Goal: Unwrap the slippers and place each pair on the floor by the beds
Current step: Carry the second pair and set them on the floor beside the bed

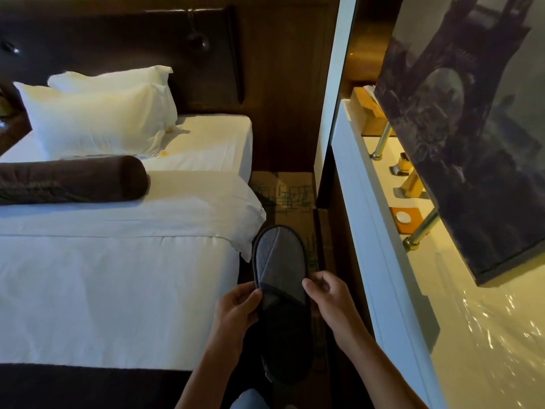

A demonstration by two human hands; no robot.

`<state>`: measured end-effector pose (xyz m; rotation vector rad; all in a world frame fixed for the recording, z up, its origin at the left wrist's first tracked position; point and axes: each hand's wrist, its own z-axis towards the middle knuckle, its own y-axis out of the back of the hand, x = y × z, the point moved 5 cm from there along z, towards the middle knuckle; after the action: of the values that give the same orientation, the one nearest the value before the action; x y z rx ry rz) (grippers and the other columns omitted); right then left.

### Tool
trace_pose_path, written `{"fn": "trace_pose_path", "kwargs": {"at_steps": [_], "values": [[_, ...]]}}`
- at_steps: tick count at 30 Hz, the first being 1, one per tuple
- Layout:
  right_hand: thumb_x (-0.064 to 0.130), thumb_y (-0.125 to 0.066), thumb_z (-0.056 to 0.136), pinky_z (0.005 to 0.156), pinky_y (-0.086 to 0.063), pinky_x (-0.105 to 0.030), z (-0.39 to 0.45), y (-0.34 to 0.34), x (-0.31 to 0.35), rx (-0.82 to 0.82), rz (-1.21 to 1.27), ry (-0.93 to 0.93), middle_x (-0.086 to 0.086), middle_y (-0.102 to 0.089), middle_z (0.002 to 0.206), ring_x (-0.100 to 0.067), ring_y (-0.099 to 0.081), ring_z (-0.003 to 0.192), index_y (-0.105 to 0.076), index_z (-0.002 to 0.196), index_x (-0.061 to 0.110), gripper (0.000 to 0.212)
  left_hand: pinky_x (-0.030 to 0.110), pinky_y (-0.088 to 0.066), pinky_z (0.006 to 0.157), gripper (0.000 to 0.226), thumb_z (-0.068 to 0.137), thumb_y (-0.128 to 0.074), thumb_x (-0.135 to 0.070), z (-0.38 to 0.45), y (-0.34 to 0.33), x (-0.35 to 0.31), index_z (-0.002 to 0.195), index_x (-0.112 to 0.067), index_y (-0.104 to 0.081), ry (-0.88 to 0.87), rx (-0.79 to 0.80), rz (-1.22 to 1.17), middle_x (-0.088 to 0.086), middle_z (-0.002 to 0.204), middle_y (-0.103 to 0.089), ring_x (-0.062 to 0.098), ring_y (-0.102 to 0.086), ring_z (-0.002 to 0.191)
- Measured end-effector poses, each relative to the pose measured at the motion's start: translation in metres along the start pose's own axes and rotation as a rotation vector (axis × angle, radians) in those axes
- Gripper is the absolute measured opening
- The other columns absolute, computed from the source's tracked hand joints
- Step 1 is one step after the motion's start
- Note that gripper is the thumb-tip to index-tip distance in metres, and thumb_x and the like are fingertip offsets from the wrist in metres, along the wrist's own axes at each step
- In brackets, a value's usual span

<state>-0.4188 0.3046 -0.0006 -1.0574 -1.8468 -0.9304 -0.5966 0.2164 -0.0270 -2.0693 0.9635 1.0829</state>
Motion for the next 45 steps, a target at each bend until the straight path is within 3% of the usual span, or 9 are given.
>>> {"fn": "trace_pose_path", "kwargs": {"at_steps": [11, 15, 20, 26, 30, 33, 37, 41, 45], "values": [[0.032, -0.063, 0.092, 0.068, -0.048, -0.017, 0.16, -0.005, 0.055, -0.109, -0.059, -0.013, 0.008, -0.064, 0.096, -0.003, -0.061, 0.088, -0.063, 0.102, 0.023, 0.014, 0.032, -0.06, 0.064, 0.017, 0.092, -0.062, -0.005, 0.172, -0.03, -0.064, 0.105, 0.003, -0.069, 0.043, 0.094, 0.044, 0.02, 0.089, -0.075, 0.029, -0.073, 0.079], [0.033, -0.064, 0.091, 0.071, -0.051, -0.025, 0.212, 0.001, 0.08, -0.175, -0.05, -0.021, 0.005, -0.065, 0.094, -0.013, -0.064, 0.088, -0.062, 0.096, 0.027, 0.008, 0.023, -0.053, 0.052, 0.013, 0.093, -0.06, -0.004, 0.231, -0.048, -0.092, 0.101, 0.003, -0.068, 0.039, 0.185, 0.065, 0.007, 0.068, -0.069, 0.016, -0.065, 0.061], [0.031, -0.064, 0.092, 0.071, -0.051, -0.025, 0.265, 0.004, 0.102, -0.199, -0.079, -0.022, 0.009, -0.063, 0.092, -0.005, -0.061, 0.085, -0.059, 0.093, 0.033, 0.006, 0.023, -0.051, 0.052, 0.009, 0.094, -0.058, -0.004, 0.29, -0.063, -0.105, 0.098, -0.001, -0.065, 0.054, 0.232, 0.068, -0.001, 0.061, -0.067, 0.012, -0.065, 0.058], [0.029, -0.063, 0.093, 0.082, -0.056, -0.034, 0.34, 0.002, 0.1, -0.155, -0.112, -0.067, 0.002, -0.066, 0.099, -0.009, -0.063, 0.09, -0.063, 0.109, 0.02, 0.018, 0.031, -0.057, 0.067, 0.021, 0.099, -0.052, -0.01, 0.356, -0.076, -0.102, 0.096, -0.006, -0.073, 0.12, 0.226, 0.013, 0.016, 0.087, -0.071, 0.028, -0.068, 0.084], [0.033, -0.063, 0.092, 0.087, -0.058, -0.04, 0.404, -0.001, 0.072, -0.112, -0.132, -0.081, 0.0, -0.067, 0.105, -0.014, -0.065, 0.096, -0.063, 0.114, 0.02, 0.025, 0.036, -0.055, 0.071, 0.032, 0.102, -0.047, -0.017, 0.413, -0.083, -0.08, 0.086, -0.009, -0.074, 0.169, 0.155, -0.005, 0.022, 0.095, -0.059, 0.034, -0.055, 0.089], [0.037, -0.063, 0.091, 0.086, -0.059, -0.039, 0.45, -0.002, 0.04, -0.07, -0.168, -0.079, 0.001, -0.067, 0.105, -0.014, -0.066, 0.097, -0.062, 0.116, 0.022, 0.029, 0.039, -0.056, 0.074, 0.037, 0.103, -0.045, -0.019, 0.451, -0.09, -0.054, 0.083, -0.011, -0.076, 0.181, 0.131, -0.013, 0.022, 0.091, -0.063, 0.033, -0.061, 0.084], [0.048, -0.065, 0.086, 0.07, -0.056, -0.03, 0.508, -0.006, -0.01, -0.107, -0.241, -0.05, -0.001, -0.068, 0.092, -0.016, -0.067, 0.086, -0.063, 0.106, 0.021, 0.034, 0.03, -0.057, 0.066, 0.031, 0.102, -0.045, -0.013, 0.505, -0.096, -0.007, 0.089, -0.007, -0.072, 0.167, 0.141, 0.013, 0.007, 0.074, -0.072, 0.012, -0.069, 0.065], [0.057, -0.067, 0.08, 0.064, -0.049, -0.026, 0.567, -0.018, -0.077, -0.155, -0.382, -0.057, -0.001, -0.066, 0.099, -0.015, -0.064, 0.087, -0.06, 0.114, 0.016, 0.054, 0.033, -0.059, 0.072, 0.026, 0.101, -0.046, -0.011, 0.567, -0.093, 0.06, 0.106, -0.002, -0.07, 0.148, 0.171, 0.045, 0.011, 0.084, -0.074, 0.014, -0.071, 0.072], [0.054, -0.07, 0.08, 0.057, -0.043, -0.018, 0.621, -0.038, -0.154, -0.18, -0.467, -0.031, -0.001, -0.06, 0.106, -0.013, -0.058, 0.088, -0.054, 0.127, 0.013, 0.064, 0.033, -0.06, 0.072, 0.024, 0.102, -0.046, -0.012, 0.634, -0.08, 0.144, 0.108, -0.006, -0.069, 0.154, 0.162, 0.068, 0.007, 0.091, -0.077, 0.017, -0.073, 0.081]]}}
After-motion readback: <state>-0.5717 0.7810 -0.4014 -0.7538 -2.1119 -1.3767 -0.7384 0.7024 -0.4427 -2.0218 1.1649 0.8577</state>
